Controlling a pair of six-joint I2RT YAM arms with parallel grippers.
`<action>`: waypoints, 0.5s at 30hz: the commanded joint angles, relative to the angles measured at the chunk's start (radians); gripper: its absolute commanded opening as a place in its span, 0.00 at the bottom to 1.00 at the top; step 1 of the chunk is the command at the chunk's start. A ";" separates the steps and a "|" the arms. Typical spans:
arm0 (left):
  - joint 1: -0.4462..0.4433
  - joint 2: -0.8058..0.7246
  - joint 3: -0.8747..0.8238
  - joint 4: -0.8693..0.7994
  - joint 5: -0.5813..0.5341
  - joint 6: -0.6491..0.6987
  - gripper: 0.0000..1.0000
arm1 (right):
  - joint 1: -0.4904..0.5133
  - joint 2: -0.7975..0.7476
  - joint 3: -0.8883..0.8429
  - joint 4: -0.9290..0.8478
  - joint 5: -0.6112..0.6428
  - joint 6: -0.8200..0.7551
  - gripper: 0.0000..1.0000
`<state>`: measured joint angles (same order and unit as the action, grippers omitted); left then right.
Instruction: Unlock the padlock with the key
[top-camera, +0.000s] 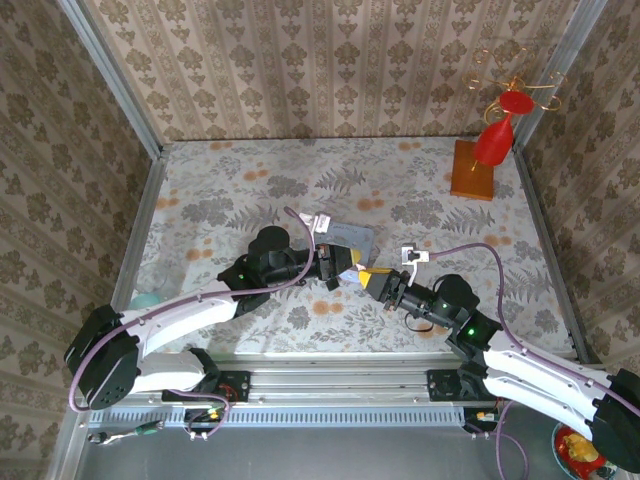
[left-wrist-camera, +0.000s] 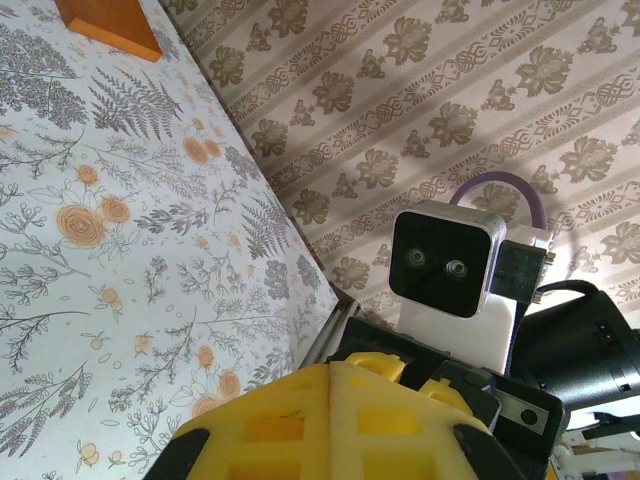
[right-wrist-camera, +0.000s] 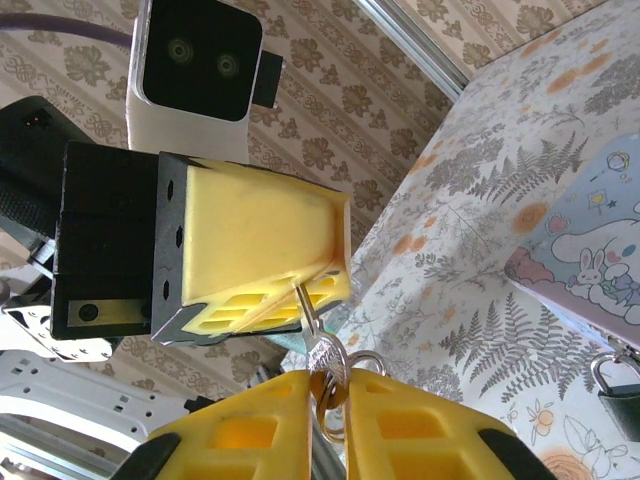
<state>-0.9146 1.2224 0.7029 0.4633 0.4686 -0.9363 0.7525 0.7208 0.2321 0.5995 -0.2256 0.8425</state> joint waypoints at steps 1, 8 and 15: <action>-0.005 0.008 0.023 0.003 0.019 0.033 0.00 | -0.004 -0.012 0.023 0.026 -0.005 0.006 0.11; -0.003 -0.007 0.020 -0.064 -0.028 0.061 0.03 | -0.004 -0.018 0.030 -0.029 0.034 0.016 0.00; 0.011 -0.016 0.036 -0.159 -0.079 0.085 0.27 | -0.004 -0.021 0.030 -0.084 0.079 0.040 0.00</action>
<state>-0.9138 1.2224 0.7094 0.3714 0.4290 -0.8829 0.7525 0.7185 0.2325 0.5388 -0.1925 0.8669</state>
